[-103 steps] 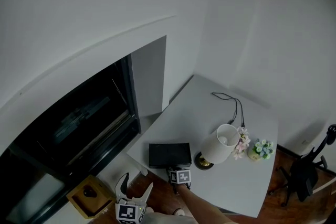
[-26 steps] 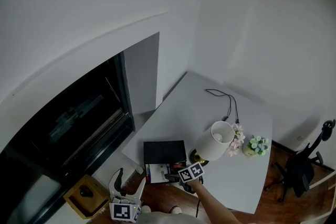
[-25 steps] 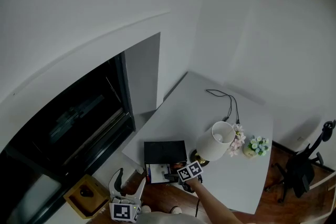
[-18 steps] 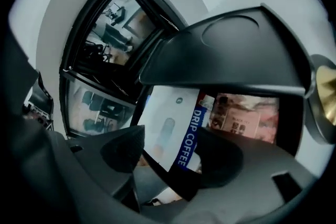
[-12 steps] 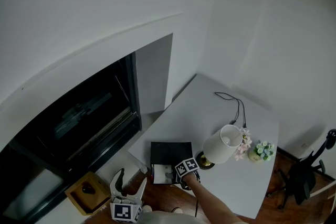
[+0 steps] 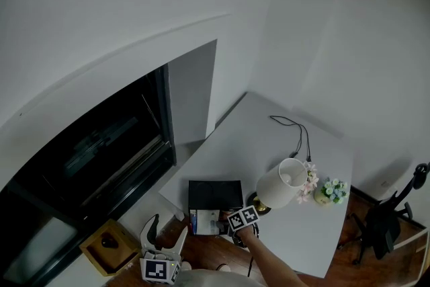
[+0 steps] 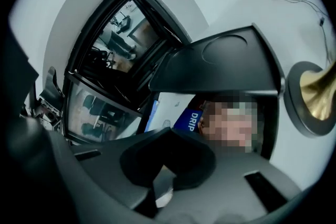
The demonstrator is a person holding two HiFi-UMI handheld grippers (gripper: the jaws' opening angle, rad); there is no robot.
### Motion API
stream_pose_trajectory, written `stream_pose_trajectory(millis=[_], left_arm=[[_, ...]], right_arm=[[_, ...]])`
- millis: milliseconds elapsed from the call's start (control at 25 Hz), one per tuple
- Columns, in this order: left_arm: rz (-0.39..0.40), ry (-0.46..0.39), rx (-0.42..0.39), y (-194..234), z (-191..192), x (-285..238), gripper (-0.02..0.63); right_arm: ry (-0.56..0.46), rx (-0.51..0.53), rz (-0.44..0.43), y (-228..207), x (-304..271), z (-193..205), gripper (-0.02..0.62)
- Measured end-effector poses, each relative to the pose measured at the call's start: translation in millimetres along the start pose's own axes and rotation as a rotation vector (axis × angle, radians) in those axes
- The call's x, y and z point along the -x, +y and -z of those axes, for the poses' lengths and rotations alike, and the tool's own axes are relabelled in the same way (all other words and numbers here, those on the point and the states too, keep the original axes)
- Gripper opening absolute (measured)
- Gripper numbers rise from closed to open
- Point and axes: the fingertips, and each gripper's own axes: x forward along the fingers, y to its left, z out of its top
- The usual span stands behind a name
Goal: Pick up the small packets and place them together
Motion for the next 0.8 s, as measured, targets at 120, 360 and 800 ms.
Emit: stream_pose_trajectory(millis=[120, 360, 800], left_arm=[[0.003, 0.005, 0.003, 0.0, 1.1, -1.2, 0.350], [-0.001, 0.015, 0.007, 4.0, 3.1, -1.3, 0.350], [-0.006, 0.016, 0.014, 5.5, 3.3, 2.2, 0.350]], right_arm=[[-0.046, -0.012, -0.045, 10.5, 19.0, -1.0, 0.003], [-0.147, 0.000, -0.123, 40.6, 62.8, -2.9, 0.003], [-0.270, 0.044, -0.223, 73.2, 79.0, -85.1, 0.003]])
